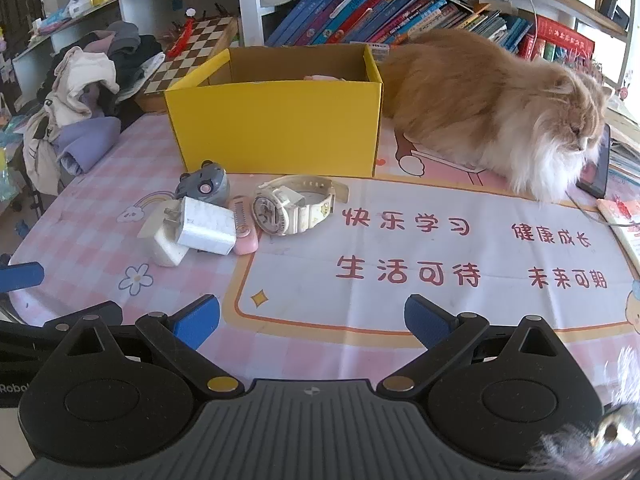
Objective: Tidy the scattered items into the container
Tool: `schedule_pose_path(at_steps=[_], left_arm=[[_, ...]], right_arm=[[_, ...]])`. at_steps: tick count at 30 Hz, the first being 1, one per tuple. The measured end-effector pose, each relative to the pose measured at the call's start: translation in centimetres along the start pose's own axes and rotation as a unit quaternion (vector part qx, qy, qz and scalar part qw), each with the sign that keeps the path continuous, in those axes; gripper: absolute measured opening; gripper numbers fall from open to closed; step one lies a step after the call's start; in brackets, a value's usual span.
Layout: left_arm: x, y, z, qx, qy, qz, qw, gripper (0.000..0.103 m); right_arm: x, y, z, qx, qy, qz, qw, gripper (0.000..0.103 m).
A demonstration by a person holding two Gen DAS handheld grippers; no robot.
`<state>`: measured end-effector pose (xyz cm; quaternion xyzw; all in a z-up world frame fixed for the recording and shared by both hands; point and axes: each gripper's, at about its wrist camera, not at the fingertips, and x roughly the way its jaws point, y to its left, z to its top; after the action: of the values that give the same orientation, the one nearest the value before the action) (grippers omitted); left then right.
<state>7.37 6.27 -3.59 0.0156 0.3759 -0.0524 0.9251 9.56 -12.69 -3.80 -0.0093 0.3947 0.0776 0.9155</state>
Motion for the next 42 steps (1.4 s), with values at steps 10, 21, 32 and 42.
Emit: schedule_pose_path(at_steps=[10, 21, 32, 42], left_arm=[[0.8, -0.4, 0.6, 0.004, 0.002, -0.002, 1.0000, 0.101], [2.1, -0.4, 1.3, 0.004, 0.007, 0.007, 0.9999, 0.100], [3.2, -0.5, 2.2, 0.009, 0.009, 0.017, 0.9998, 0.100], [3.8, -0.6, 2.6, 0.002, 0.012, 0.019, 0.9998, 0.100]], right_arm=[[0.9, -0.3, 0.7, -0.008, 0.007, 0.003, 1.000, 0.101], [2.7, -0.7, 2.0, -0.016, 0.018, 0.014, 1.000, 0.101], [4.0, -0.9, 3.1, -0.019, 0.027, 0.026, 0.999, 0.095], [4.9, -1.4, 3.6, -0.013, 0.033, 0.028, 0.999, 0.095]])
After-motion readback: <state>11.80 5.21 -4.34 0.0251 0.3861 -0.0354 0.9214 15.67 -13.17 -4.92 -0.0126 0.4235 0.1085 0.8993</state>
